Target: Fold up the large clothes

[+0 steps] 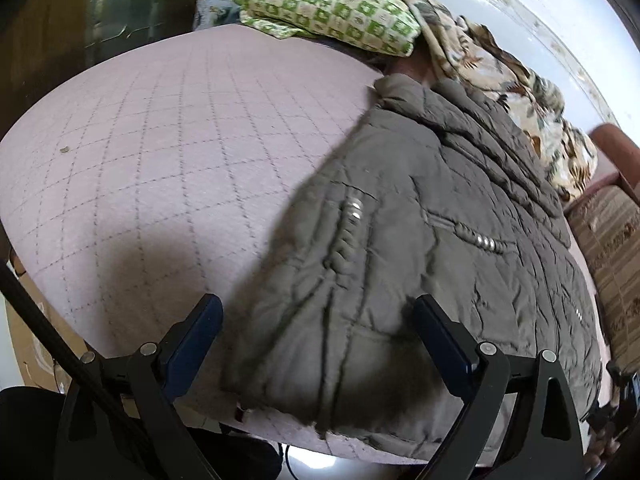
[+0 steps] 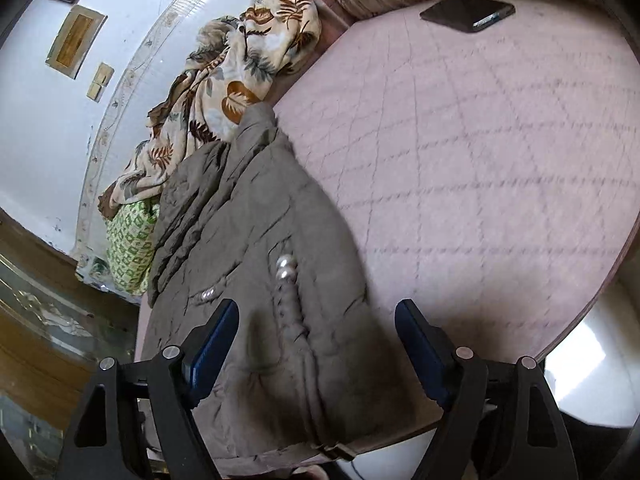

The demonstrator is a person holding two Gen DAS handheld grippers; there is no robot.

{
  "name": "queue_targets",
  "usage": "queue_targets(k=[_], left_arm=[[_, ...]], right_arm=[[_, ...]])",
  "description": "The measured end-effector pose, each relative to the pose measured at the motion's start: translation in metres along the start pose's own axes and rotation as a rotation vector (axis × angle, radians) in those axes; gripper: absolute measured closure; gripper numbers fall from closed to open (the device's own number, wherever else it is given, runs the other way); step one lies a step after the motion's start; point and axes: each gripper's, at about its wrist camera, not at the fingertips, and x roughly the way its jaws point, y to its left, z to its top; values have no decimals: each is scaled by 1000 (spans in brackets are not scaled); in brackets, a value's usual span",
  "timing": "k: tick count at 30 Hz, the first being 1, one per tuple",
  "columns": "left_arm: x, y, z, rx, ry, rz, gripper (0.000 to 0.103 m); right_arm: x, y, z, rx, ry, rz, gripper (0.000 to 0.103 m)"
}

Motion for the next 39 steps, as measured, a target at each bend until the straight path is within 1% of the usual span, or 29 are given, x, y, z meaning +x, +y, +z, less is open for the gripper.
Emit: queue_targets(k=[3, 5, 7, 9, 10, 12, 13, 14, 15, 17, 18, 19, 20, 21, 22, 23, 24, 26, 28, 29, 31, 33, 35, 39], left_arm=[[0, -5, -5, 5, 11, -14, 7], [0, -9, -8, 14, 13, -9, 7], [1, -13, -10, 22, 15, -7, 7], [0, -16, -12, 17, 15, -22, 7], [-1, -18, -12, 18, 15, -31, 7], [-2, -22, -13, 23, 6, -50, 7], [-3, -24, -13, 24, 1, -62, 7], [-5, -27, -13, 34, -9, -76, 7], [-8, -30, -13, 49, -24, -75, 7], [-12, -35, -13, 74, -62, -62, 7], [-13, -36, -13, 79, -72, -60, 7], [-12, -36, -13, 79, -73, -57, 7], [-8, -36, -13, 80, -65, -45, 7], [-3, -36, -14, 79, -48, -36, 7], [0, -35, -14, 76, -33, -29, 7], [4, -34, -14, 72, -20, -23, 7], [4, -35, -14, 77, -28, -17, 7], [3, -38, -16, 94, -34, -4, 7], [3, -40, -17, 105, -39, 10, 7], [2, -41, -18, 112, -43, 16, 7], [4, -45, -20, 150, -50, 60, 7], [6, -50, -22, 187, -56, 99, 7], [6, -52, -24, 203, -66, 121, 6], [3, -60, -27, 261, -102, 175, 6]], right_arm=[[3, 5, -12, 2, 24, 24, 18], [1, 5, -21, -3, 33, 33, 18], [1, 5, -28, 15, 47, 60, 18], [2, 5, -37, 31, 63, 96, 18], [3, 8, -40, 23, 72, 108, 18], [5, 21, -43, -34, 65, 105, 18], [6, 26, -43, -51, 65, 117, 19], [6, 34, -44, -79, 60, 135, 19], [4, 41, -45, -112, 48, 134, 20], [2, 55, -46, -190, 15, 111, 23], [3, 57, -46, -201, 11, 112, 25], [6, 56, -47, -195, 16, 108, 31], [12, 53, -46, -182, 34, 77, 43], [20, 48, -46, -171, 61, 32, 46], [25, 41, -46, -145, 77, 18, 49], [25, 35, -45, -109, 78, 36, 48], [24, 32, -43, -73, 75, 64, 48], [23, 33, -42, -72, 69, 84, 50], [20, 40, -43, -101, 58, 112, 58], [18, 47, -44, -146, 46, 99, 58], [21, 56, -49, -213, 50, 58, 58], [34, 50, -53, -202, 99, 16, 59], [35, 43, -51, -165, 100, 36, 60], [35, 42, -54, -170, 83, 39, 60]])
